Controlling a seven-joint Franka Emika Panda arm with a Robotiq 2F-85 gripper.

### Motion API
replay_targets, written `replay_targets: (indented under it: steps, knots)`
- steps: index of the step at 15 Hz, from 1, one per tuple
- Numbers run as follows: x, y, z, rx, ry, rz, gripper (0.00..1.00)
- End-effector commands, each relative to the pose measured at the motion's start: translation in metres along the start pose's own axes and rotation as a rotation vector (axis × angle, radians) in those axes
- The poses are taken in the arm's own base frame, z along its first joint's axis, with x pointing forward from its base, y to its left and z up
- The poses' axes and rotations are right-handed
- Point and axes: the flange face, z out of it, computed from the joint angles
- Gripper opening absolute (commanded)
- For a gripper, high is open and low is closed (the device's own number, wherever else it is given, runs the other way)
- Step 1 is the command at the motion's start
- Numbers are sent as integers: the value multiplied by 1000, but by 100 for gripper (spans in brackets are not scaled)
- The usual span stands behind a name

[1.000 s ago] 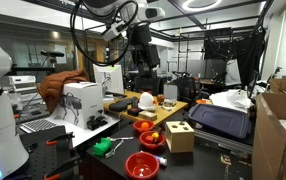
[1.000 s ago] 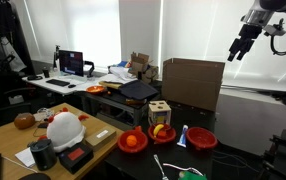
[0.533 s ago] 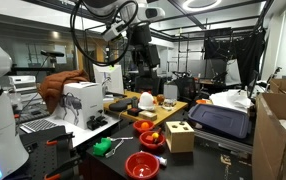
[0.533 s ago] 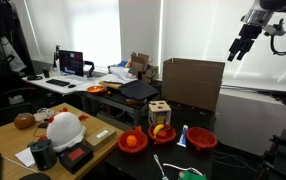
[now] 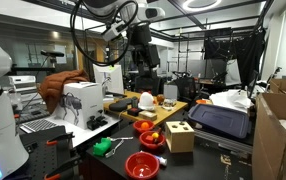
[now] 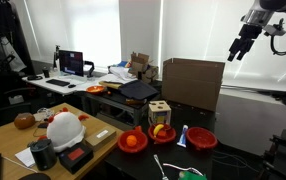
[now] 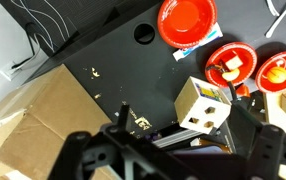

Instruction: Pick up the banana plush toy and put it on the table

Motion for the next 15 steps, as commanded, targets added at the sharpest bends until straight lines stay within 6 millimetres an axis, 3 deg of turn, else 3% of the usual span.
replay_targets:
  steps: [1, 4, 6, 11, 15]
  knots:
    - [0, 0, -1, 0, -1, 0, 100]
    - [7, -2, 0, -14, -2, -3, 100]
    - [24, -10, 3, -29, -6, -17, 100]
    - [82, -54, 22, -31, -29, -94, 100]
    - [134, -95, 57, -10, -63, -168, 100]
